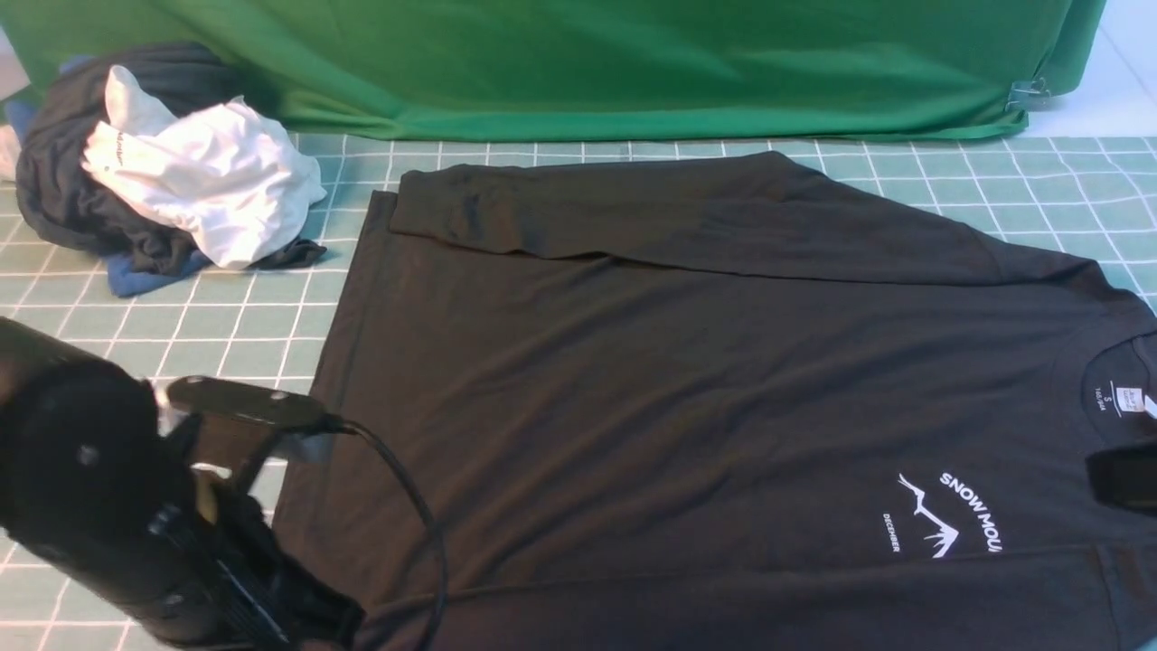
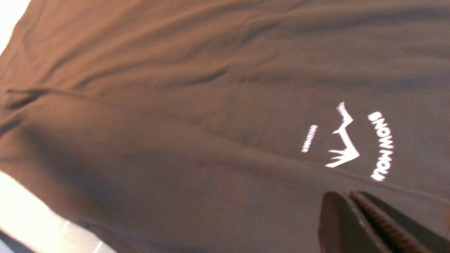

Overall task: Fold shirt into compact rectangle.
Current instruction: 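Grasp the left edge of the dark T-shirt lying flat on the table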

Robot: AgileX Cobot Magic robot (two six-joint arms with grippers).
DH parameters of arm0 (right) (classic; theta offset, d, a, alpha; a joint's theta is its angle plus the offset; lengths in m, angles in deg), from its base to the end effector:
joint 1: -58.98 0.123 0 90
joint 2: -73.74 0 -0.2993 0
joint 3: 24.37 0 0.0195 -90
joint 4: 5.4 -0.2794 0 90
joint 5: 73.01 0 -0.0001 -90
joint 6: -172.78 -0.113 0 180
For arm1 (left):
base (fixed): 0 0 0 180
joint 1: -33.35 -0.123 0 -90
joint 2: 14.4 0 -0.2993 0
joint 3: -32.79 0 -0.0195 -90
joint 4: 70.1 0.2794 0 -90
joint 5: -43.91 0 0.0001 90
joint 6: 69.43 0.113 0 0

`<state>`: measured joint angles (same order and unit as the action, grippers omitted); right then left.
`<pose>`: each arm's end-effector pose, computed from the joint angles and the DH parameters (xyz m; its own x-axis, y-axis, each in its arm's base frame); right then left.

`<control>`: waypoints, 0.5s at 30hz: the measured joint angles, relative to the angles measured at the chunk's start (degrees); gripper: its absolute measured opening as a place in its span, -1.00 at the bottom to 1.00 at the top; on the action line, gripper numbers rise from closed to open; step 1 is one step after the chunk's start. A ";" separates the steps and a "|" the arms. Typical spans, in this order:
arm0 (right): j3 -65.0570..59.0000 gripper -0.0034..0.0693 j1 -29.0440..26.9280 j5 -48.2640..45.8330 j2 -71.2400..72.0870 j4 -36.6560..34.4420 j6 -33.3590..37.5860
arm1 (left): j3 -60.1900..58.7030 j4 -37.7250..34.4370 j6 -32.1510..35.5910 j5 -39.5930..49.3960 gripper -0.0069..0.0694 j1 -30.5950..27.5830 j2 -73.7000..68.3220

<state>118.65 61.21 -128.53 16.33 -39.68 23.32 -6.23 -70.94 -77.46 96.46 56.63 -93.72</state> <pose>0.1745 0.0593 0.2916 -0.7544 -0.1747 -0.6327 -0.4324 0.8575 0.2787 0.1993 -0.0872 0.1901 -0.9559 0.2496 -0.1549 0.2578 0.9656 -0.0349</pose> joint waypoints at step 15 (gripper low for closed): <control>-0.77 -0.80 0.00 2.27 -0.05 -1.58 0.50 | -7.92 5.07 -0.87 -14.56 0.43 1.26 -6.95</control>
<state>117.88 61.21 -126.26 16.28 -41.26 23.82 -14.15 -65.88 -78.33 81.90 57.89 -100.67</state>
